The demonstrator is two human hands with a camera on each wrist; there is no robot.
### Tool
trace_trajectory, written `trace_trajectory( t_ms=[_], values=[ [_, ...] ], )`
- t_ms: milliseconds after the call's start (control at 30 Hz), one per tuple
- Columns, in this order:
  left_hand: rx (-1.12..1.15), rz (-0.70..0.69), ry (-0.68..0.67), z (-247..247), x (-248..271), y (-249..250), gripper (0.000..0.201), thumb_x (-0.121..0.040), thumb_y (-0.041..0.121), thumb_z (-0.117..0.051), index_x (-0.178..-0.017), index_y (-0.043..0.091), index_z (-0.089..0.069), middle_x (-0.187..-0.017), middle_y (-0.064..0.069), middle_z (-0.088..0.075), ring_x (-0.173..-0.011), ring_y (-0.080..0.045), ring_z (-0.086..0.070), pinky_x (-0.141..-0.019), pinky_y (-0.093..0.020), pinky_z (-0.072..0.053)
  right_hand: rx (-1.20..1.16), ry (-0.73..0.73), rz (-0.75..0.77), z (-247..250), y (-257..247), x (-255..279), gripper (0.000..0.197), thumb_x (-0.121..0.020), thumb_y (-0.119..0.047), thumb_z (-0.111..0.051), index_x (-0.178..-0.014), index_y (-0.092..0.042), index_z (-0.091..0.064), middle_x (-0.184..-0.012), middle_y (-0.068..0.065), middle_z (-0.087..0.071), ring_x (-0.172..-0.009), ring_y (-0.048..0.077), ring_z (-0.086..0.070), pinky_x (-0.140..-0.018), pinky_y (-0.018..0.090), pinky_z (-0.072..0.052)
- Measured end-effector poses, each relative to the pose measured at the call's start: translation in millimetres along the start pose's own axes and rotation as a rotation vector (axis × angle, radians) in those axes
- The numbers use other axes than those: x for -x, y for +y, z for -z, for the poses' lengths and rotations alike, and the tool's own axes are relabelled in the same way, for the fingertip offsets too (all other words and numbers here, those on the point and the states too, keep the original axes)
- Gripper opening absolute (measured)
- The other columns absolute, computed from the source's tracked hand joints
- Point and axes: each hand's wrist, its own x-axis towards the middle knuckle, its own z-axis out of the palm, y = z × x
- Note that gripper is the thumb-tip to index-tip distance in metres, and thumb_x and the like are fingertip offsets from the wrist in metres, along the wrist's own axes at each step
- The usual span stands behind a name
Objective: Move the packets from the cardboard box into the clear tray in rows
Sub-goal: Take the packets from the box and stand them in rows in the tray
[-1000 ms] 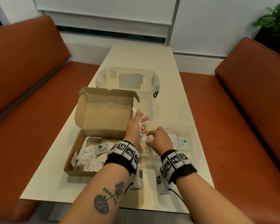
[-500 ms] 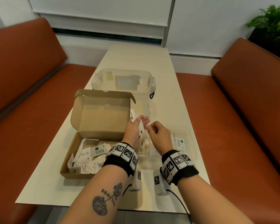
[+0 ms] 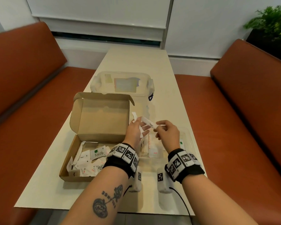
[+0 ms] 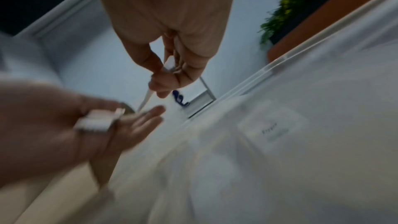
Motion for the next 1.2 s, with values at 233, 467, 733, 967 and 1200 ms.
trace_trajectory(
  t_ms=[233, 467, 733, 967, 1200],
  values=[
    [-0.203, 0.073, 0.052, -1, -2, 2, 0.021, -0.101, 0.018, -0.039, -0.111, 0.009, -0.054, -0.068, -0.002, -0.046, -0.042, -0.007, -0.028, -0.032, -0.016, -0.023, 0.212, -0.014, 0.148, 23, -12, -28, 0.013, -0.094, -0.02, -0.052, -0.102, -0.017, -0.061, -0.062, -0.002, -0.059, -0.056, 0.004, -0.059, -0.055, 0.012, -0.043],
    [-0.299, 0.106, -0.012, -2, 6, 3, 0.043, -0.101, 0.041, -0.038, -0.112, 0.005, -0.058, -0.066, 0.0, -0.048, -0.037, -0.005, -0.026, -0.037, -0.016, -0.022, 0.587, -0.152, 0.328, 23, -21, -31, 0.017, -0.096, -0.021, -0.049, -0.11, -0.013, -0.054, -0.066, 0.003, -0.06, -0.062, 0.019, -0.057, -0.06, 0.03, -0.045],
    [-0.319, -0.046, -0.08, 5, 13, 0, 0.027, -0.086, 0.015, -0.069, -0.105, -0.003, -0.063, -0.07, -0.004, -0.057, -0.041, -0.005, -0.027, -0.038, -0.015, -0.026, 0.36, -0.055, 0.16, 22, -21, -27, 0.016, -0.091, -0.026, -0.057, -0.091, -0.011, -0.063, -0.068, 0.002, -0.062, -0.063, 0.014, -0.058, -0.054, 0.017, -0.038],
    [-0.314, -0.153, 0.003, 11, 9, 5, 0.017, -0.084, 0.009, -0.071, -0.097, 0.003, -0.061, -0.048, 0.011, -0.043, -0.036, -0.002, -0.032, -0.039, -0.016, -0.028, 0.269, -0.324, 0.069, 18, -16, -10, 0.022, -0.085, -0.035, -0.067, -0.078, -0.015, -0.073, -0.058, -0.01, -0.063, -0.047, -0.002, -0.048, -0.05, 0.009, -0.039],
    [-0.24, -0.164, 0.054, 13, 7, 11, 0.031, -0.098, 0.032, -0.05, -0.107, 0.005, -0.063, -0.085, -0.003, -0.064, -0.045, -0.006, -0.028, -0.039, -0.015, -0.026, 0.15, -0.299, -0.153, 8, -5, -5, 0.021, -0.084, -0.021, -0.069, -0.068, -0.007, -0.071, -0.056, 0.003, -0.058, -0.051, 0.01, -0.049, -0.058, 0.022, -0.043]
  ],
)
